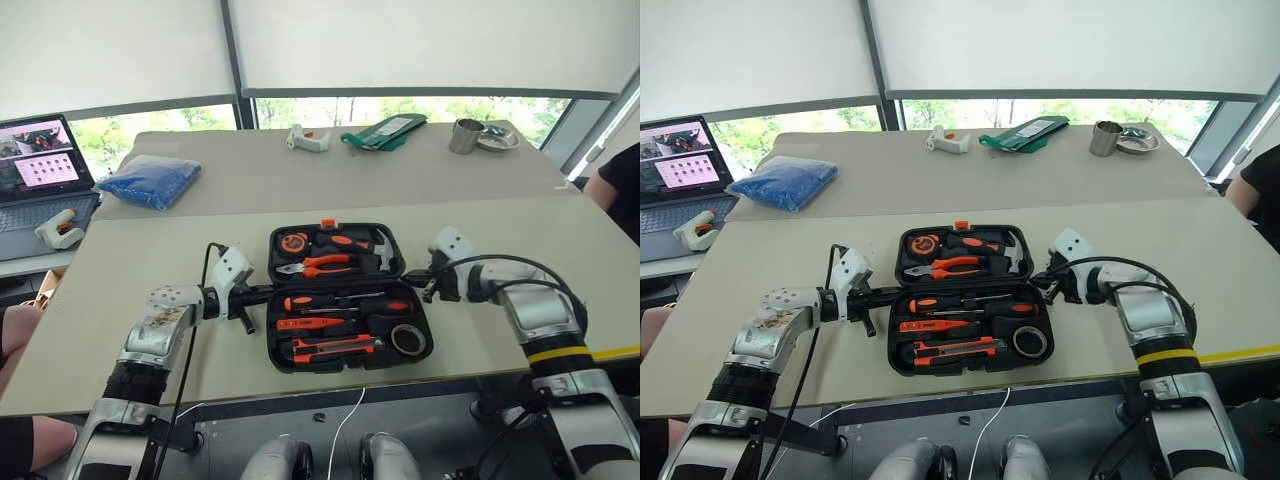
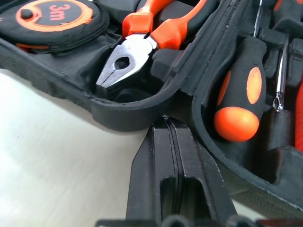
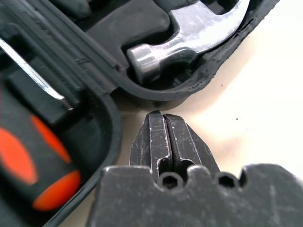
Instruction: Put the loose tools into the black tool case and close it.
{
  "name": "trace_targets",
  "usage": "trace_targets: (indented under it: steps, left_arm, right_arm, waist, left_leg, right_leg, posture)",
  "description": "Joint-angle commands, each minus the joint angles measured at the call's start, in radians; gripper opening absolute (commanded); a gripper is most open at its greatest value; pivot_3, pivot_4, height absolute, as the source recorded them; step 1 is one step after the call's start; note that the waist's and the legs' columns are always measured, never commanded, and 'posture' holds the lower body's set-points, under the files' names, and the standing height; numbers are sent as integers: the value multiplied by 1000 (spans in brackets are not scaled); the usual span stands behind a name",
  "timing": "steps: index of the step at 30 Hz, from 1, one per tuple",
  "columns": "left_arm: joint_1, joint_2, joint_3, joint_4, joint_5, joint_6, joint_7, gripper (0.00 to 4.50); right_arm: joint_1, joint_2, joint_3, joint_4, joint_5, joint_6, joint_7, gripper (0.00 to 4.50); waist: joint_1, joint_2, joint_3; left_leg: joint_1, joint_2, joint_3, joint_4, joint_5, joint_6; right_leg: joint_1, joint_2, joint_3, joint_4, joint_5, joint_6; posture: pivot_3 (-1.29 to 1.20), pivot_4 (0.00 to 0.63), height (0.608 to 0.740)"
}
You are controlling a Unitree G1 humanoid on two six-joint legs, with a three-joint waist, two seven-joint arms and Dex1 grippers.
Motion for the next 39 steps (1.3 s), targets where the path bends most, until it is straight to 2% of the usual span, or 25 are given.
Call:
trace_targets:
  steps: [1,4,6,8,10,12,18,21,27,29,30,31,35,38,39]
  left_arm:
    - [-57,88,39,-78,-20,298,68,1481]
    - [-133,125,52,-109,-93,486,52,2580]
    - [-201,116,60,-85,-126,581,62,3449]
    - [-262,90,69,-39,-128,624,110,4091]
    - [-348,43,71,35,-125,663,164,4119]
    - [-397,12,55,87,-113,670,193,4119]
    - [-449,-36,-1,192,-61,607,256,4119]
    - [-468,-50,-3,229,-58,596,266,4119]
    - [-484,-63,-18,277,-57,599,261,4119]
    - [-490,-61,-15,294,-56,599,263,3510]
    - [-493,-61,-12,301,-58,601,264,3286]
    - [-494,-60,-10,302,-60,604,263,2828]
    - [-496,-57,-5,303,-74,627,247,1328]
    - [-493,-57,2,299,-78,633,248,1328]
    - [-490,-56,5,297,-78,634,249,1293]
  right_arm:
    - [-28,-51,-71,-116,56,133,-16,1133]
    - [-119,-127,33,-142,-17,422,-81,2186]
    - [-184,-110,19,-125,34,535,-84,2931]
    - [-244,-81,1,-86,63,620,-99,3539]
    - [-314,-52,21,-6,69,680,-120,4261]
    - [-360,-18,30,60,74,693,-147,4261]
    - [-424,54,59,242,39,613,-244,4261]
    - [-456,81,46,319,43,586,-273,3534]
    - [-477,116,58,387,52,560,-287,1497]
    - [-477,127,63,396,50,554,-292,670]
    - [-479,133,62,405,50,553,-295,404]
    - [-480,135,61,408,51,553,-296,47]
    - [-488,140,56,426,54,526,-288,0]
    - [-491,123,59,415,50,505,-279,0]
    - [-485,102,89,393,41,498,-253,290]
  waist:
    - [0,0,0]
    - [-1,0,0]
    - [3,0,0]
    - [4,-1,0]
    - [6,-1,1]
    - [9,-1,1]
    - [4,-1,1]
    - [-2,-2,1]
    - [-10,-1,1]
    - [-12,-1,1]
    - [-12,-1,1]
    - [-13,-1,1]
    - [-12,-1,1]
    - [-12,-1,1]
    - [-11,-1,1]
  left_leg:
    - [0,1,0,1,0,0]
    - [0,1,0,1,0,0]
    - [0,1,0,1,0,0]
    - [0,1,0,2,0,0]
    - [0,1,0,2,0,0]
    - [0,1,0,2,0,1]
    - [-1,-1,0,-1,0,1]
    - [-1,-2,0,-1,0,1]
    - [0,-2,0,-1,0,0]
    - [0,-2,0,-1,0,0]
    - [0,-2,0,-1,0,0]
    - [0,-2,0,-1,0,0]
    - [1,-2,0,-1,2,-2]
    - [1,-2,0,-1,3,-4]
    - [1,-2,0,-1,3,-4]
  right_leg:
    - [0,0,0,0,0,0]
    - [0,1,0,0,-1,2]
    - [0,1,0,0,-4,7]
    - [0,1,0,0,-4,7]
    - [1,1,0,0,-3,5]
    - [1,2,0,0,0,0]
    - [0,4,-1,1,0,0]
    - [-1,4,-1,0,0,0]
    - [0,4,-1,1,0,0]
    - [0,4,-1,1,0,0]
    - [-1,5,-1,1,0,0]
    - [0,5,-1,1,0,0]
    - [0,4,-1,2,0,0]
    - [0,4,0,2,0,0]
    - [0,4,0,2,1,0]
  posture:
    - [0,150,740]
    - [0,150,740]
    - [0,150,740]
    - [0,150,740]
    - [0,150,740]
    - [0,150,740]
    - [0,150,740]
    - [0,150,740]
    - [0,150,740]
    - [0,150,740]
    - [0,150,740]
    - [0,150,740]
    - [0,150,740]
    - [0,150,740]
    - [0,150,740]
